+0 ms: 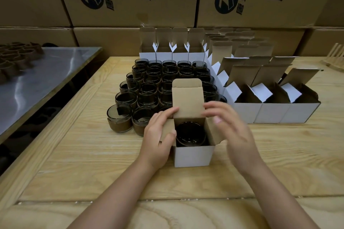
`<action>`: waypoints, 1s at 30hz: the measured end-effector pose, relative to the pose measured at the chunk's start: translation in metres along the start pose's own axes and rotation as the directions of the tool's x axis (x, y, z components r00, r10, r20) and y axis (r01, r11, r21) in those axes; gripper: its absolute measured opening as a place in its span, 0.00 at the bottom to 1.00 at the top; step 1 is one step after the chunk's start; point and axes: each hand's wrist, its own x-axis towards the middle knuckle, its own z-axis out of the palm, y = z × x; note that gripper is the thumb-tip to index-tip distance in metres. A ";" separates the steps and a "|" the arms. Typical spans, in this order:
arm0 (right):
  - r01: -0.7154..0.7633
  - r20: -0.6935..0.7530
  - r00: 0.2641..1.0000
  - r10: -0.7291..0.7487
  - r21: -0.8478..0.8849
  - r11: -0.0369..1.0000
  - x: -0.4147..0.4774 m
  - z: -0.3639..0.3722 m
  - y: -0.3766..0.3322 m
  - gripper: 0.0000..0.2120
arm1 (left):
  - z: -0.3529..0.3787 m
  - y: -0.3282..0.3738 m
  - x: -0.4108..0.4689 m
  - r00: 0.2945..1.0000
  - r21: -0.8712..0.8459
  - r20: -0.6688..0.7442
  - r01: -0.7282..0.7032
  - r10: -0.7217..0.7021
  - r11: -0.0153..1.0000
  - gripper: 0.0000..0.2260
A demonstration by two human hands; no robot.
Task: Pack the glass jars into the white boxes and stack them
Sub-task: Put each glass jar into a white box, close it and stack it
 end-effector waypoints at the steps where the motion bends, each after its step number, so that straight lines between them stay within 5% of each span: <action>1: -0.041 -0.094 0.993 0.066 0.245 0.969 0.000 -0.001 0.002 0.16 | 0.001 0.001 0.000 0.999 -0.055 0.001 0.043 -0.043 0.998 0.24; 4: -0.111 -0.123 0.957 0.263 0.681 0.723 0.002 -0.003 0.011 0.20 | 0.004 0.007 0.001 0.992 -0.282 0.004 0.122 -0.126 0.952 0.30; 7: -0.182 -0.032 0.948 0.317 0.763 0.621 0.003 0.003 0.014 0.23 | 0.006 0.012 0.001 0.991 -0.296 -0.001 0.127 -0.133 0.947 0.35; 10: -0.226 0.013 0.952 0.306 0.703 0.674 0.002 0.009 0.016 0.30 | 0.009 0.015 0.002 0.991 -0.308 -0.004 0.125 -0.133 0.943 0.34; 15: -0.267 0.033 0.959 0.281 0.433 0.861 0.003 0.026 0.022 0.38 | 0.016 0.021 0.006 0.980 -0.286 -0.008 0.187 -0.197 0.940 0.46; 21: -0.171 0.003 0.983 0.185 0.394 0.903 0.003 0.028 0.024 0.23 | 0.016 0.024 0.005 0.978 -0.251 -0.070 0.173 -0.196 0.953 0.21; 30: -0.127 -0.003 0.989 0.146 0.477 0.870 -0.001 0.025 0.018 0.21 | 0.019 0.024 0.000 0.953 -0.416 -0.058 0.249 -0.298 0.875 0.14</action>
